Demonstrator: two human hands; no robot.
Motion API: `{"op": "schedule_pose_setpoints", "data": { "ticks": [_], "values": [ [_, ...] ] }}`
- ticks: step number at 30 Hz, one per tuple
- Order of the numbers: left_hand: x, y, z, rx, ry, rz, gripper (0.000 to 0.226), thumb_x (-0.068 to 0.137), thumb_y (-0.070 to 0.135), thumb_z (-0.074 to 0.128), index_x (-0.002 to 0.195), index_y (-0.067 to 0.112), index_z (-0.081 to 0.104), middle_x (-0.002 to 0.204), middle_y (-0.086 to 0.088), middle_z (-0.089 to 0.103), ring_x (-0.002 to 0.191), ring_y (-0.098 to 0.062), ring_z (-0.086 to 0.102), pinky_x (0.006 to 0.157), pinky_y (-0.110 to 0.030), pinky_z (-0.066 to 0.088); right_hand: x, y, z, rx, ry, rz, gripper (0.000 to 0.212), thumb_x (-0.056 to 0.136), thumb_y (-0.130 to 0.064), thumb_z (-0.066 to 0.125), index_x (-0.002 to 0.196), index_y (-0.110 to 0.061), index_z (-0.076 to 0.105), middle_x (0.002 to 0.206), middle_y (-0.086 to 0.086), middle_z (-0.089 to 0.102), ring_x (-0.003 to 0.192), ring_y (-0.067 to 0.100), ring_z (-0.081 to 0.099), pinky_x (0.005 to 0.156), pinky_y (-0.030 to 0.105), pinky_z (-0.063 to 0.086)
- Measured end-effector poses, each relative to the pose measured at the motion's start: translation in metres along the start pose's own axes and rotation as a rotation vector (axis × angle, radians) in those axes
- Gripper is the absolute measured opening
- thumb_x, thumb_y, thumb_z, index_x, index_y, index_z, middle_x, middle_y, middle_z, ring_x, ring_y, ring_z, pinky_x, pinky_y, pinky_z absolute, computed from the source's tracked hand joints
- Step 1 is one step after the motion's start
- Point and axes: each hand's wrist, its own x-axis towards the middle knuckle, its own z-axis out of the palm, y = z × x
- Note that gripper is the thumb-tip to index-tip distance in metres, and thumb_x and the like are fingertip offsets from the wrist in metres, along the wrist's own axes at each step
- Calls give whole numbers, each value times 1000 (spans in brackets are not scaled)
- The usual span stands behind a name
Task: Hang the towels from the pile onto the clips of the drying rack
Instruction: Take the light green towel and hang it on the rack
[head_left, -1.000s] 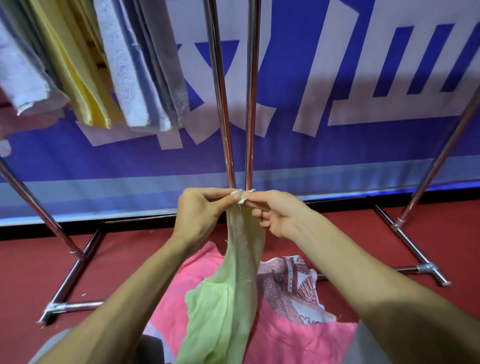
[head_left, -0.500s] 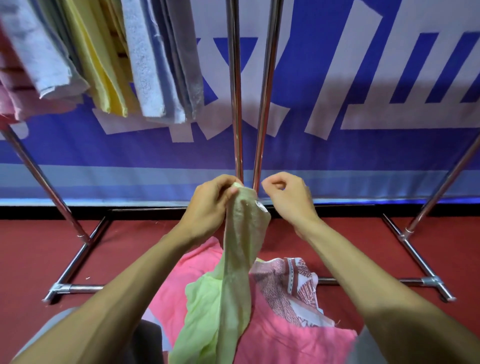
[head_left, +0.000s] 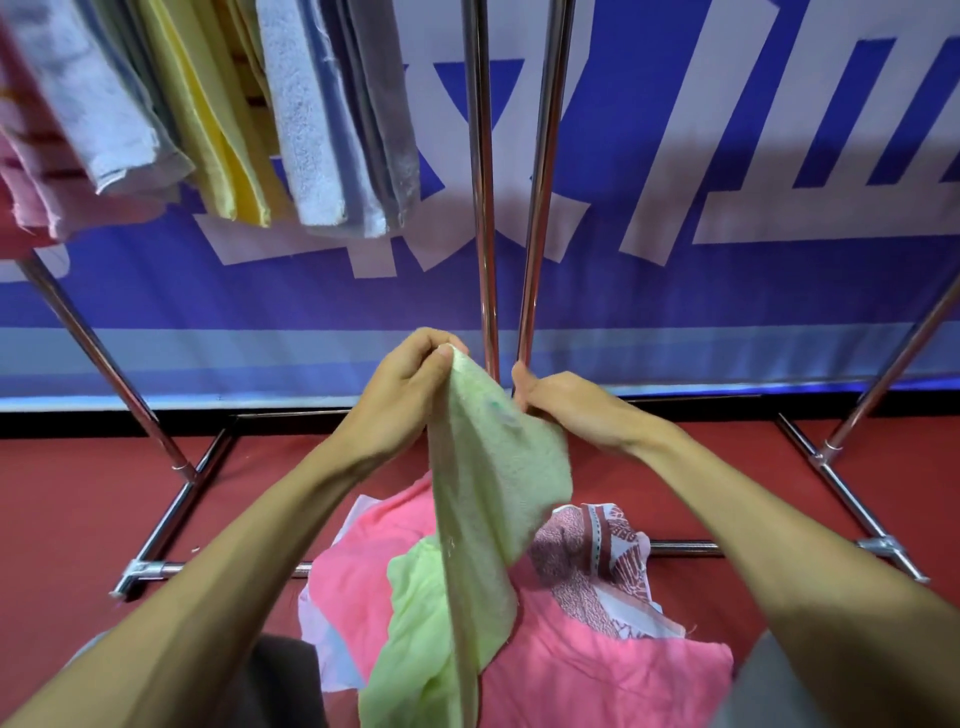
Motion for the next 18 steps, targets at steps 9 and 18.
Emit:
{"op": "schedule_pose_setpoints", "data": {
  "ticks": [9, 18],
  "values": [
    [-6, 2, -1, 126, -74, 98, 12, 97, 12, 51, 87, 15, 58, 73, 13, 54, 63, 7, 47, 64, -10, 37, 0, 6, 24, 136, -212, -132, 47, 77, -29, 76, 113, -19, 47, 103, -1, 61, 87, 3, 61, 88, 28, 51],
    [-2, 7, -16, 129, -56, 108, 16, 81, 7, 71, 78, 21, 64, 69, 8, 61, 63, 2, 52, 59, -13, 41, -3, 10, 8, -381, -25, -158, 42, 80, -50, 68, 66, -12, 56, 69, 3, 52, 63, 11, 43, 59, 34, 36]
  ]
}}
